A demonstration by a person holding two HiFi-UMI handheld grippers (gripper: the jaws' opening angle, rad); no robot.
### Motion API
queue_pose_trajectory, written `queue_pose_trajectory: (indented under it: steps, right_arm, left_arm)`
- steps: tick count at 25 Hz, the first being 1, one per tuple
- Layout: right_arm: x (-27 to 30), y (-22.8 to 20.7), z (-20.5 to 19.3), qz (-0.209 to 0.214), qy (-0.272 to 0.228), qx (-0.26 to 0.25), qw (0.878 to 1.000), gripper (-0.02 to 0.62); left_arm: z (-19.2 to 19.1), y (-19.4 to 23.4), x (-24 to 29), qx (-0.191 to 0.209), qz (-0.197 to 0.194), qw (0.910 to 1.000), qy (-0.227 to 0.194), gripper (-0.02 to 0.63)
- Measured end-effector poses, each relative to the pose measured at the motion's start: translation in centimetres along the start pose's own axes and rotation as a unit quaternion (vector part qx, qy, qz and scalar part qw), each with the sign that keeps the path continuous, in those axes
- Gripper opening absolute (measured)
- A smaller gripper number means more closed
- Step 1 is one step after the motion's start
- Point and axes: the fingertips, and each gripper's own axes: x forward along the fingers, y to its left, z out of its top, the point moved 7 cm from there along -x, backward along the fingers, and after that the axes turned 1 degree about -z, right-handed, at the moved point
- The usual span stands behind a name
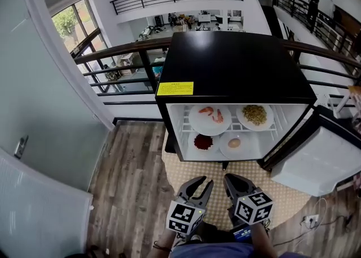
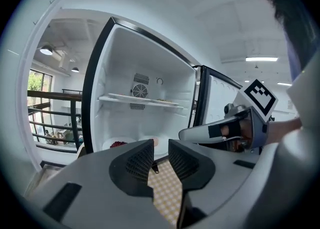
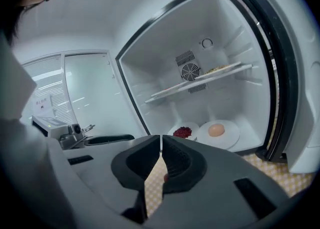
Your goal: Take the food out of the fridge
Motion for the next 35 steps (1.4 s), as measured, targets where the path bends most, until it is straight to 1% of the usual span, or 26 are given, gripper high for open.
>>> queue_pose_trajectory:
  steps: [3, 5, 8, 12, 14, 15, 18, 23, 25, 29, 31, 33, 35]
  right_arm:
    - [2.4, -1.5, -0.6, 0.018, 0.021, 0.022, 0.999, 0.018]
    - [4.3, -2.6, -0.9, 0.025, 0.036, 0.033, 0.998, 0.018]
    - [7.3, -4.4, -1.5, 0.022, 0.058, 0.051, 0.997, 0.018]
    - [10.2, -6.3, -2.2, 0.016, 0.070, 0.106, 0.992, 0.023]
    - [11.5, -7.2, -2.9, 0.020, 0.080, 0.131, 0.988, 0.067]
    - [12.0, -7.5, -3.2, 0.019, 0.085, 0.140, 0.986, 0.078]
    - [13.5, -8.3, -3.2, 0.008, 0.093, 0.142, 0.986, 0.078]
    - [15.4, -9.2, -4.0, -0.012, 0.118, 0.137, 0.983, 0.081]
    - [15.8, -9.6, -4.1, -0.017, 0.122, 0.142, 0.982, 0.086]
    - [16.8, -9.6, -3.8, -0.014, 0.122, 0.162, 0.979, 0.133]
    - [17.4, -9.6, -3.7, -0.025, 0.117, 0.176, 0.977, 0.143]
    - [17.7, -9.7, -3.5, -0.041, 0.105, 0.203, 0.973, 0.146]
    - [17.8, -10.1, -3.4, -0.051, 0.093, 0.237, 0.966, 0.143]
  left_arm:
    - [-0.8, 1.6, 1.5, 0.003, 0.021, 0.9998, 0.002, 0.086]
    - [-1.5, 2.6, 2.8, 0.005, 0.028, 0.9995, 0.013, 0.086]
    - [-2.4, 4.1, 4.2, 0.004, 0.032, 0.9989, 0.033, 0.086]
    - [-3.4, 5.3, 5.8, -0.005, 0.031, 0.9983, 0.050, 0.086]
    - [-4.2, 5.7, 6.6, -0.012, 0.031, 0.9978, 0.058, 0.086]
    - [-4.4, 5.9, 7.0, -0.014, 0.031, 0.9975, 0.061, 0.086]
    - [-4.7, 6.6, 7.7, -0.020, 0.034, 0.9969, 0.068, 0.086]
    - [-4.7, 7.1, 8.4, -0.024, 0.037, 0.9965, 0.072, 0.086]
    - [-4.7, 7.1, 8.6, -0.027, 0.037, 0.9965, 0.070, 0.086]
    - [-4.7, 7.4, 8.8, -0.034, 0.044, 0.9962, 0.067, 0.086]
    - [-4.8, 7.6, 8.7, -0.034, 0.049, 0.9959, 0.068, 0.086]
    - [-4.9, 7.9, 8.4, -0.034, 0.054, 0.9955, 0.070, 0.086]
    - [-5.1, 8.2, 8.0, -0.037, 0.058, 0.9950, 0.072, 0.086]
